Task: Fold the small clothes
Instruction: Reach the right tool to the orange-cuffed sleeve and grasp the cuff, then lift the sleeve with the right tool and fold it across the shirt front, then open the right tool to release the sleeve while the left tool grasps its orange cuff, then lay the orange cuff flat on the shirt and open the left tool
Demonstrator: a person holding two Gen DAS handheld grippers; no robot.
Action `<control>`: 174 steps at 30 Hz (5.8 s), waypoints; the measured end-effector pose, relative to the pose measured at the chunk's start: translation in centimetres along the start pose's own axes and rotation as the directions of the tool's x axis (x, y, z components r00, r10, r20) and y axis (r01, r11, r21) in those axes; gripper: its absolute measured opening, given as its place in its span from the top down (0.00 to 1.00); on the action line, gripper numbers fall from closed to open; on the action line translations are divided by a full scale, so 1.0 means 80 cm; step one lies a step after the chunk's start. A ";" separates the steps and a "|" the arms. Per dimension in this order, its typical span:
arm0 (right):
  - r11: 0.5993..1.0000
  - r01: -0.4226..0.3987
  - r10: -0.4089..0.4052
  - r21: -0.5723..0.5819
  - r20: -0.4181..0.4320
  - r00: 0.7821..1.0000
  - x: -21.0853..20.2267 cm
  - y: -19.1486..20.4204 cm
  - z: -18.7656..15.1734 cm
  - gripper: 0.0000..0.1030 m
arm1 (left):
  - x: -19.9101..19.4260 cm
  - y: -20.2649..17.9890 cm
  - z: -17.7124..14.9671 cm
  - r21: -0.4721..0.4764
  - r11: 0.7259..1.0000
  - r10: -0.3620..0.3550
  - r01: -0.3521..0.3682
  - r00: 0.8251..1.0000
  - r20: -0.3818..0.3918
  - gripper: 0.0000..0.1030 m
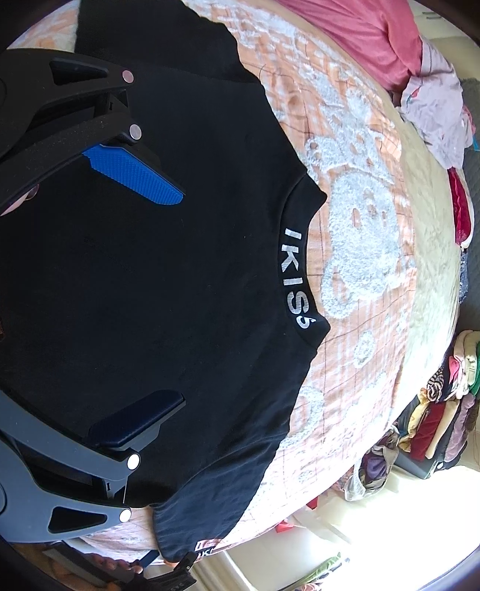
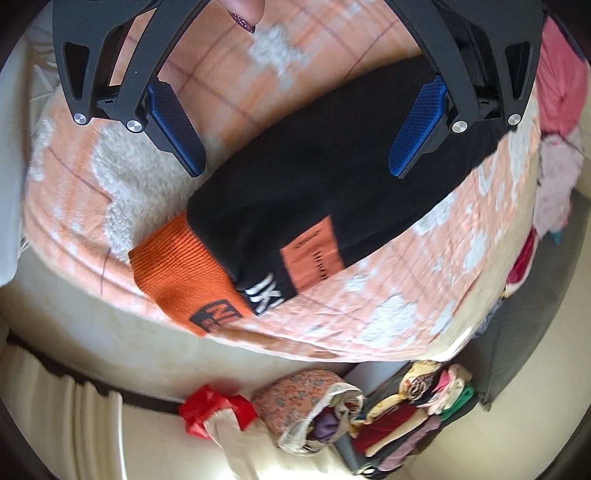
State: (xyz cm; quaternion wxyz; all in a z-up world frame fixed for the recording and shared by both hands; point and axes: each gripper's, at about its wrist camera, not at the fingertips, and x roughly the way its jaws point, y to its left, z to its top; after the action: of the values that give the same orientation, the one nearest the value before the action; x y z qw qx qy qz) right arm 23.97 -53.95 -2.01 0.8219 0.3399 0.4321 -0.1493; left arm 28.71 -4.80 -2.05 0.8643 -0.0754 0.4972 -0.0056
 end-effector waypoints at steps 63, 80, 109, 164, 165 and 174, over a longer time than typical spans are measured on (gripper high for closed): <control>0.704 -0.525 0.529 -0.478 -0.139 0.837 -0.110 0.323 -0.168 0.89 | -0.113 0.121 -0.028 -0.141 0.987 -0.059 0.079 0.988 0.140 0.08; 0.640 -0.506 0.440 -0.578 -0.264 0.859 -0.044 0.383 -0.289 0.86 | -0.113 0.184 -0.054 -0.245 0.962 -0.088 0.118 0.988 0.130 0.08; 0.722 -0.481 0.413 -0.497 -0.247 0.877 -0.075 0.267 -0.240 0.37 | -0.031 0.140 -0.058 -0.335 0.906 -0.270 0.258 0.963 0.012 0.32; 0.784 -0.246 0.237 -0.570 -0.092 0.967 -0.084 0.248 -0.230 0.37 | -0.102 0.170 -0.054 -0.218 0.963 -0.119 0.157 0.977 0.176 0.86; 0.783 -0.245 0.235 -0.572 -0.093 0.968 -0.083 0.249 -0.230 0.37 | -0.102 0.166 -0.054 -0.212 0.965 -0.117 0.154 0.978 0.174 0.83; 0.755 -0.239 0.222 -0.611 -0.104 0.969 -0.071 0.271 -0.228 0.36 | -0.076 0.124 -0.053 -0.120 0.982 -0.136 0.148 0.985 0.110 0.69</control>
State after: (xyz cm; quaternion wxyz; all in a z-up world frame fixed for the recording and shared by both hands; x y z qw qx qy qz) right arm 21.23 -25.98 4.65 0.8942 0.1041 0.4221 0.1071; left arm 21.37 5.00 -0.31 0.8792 -0.1659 0.4454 -0.0318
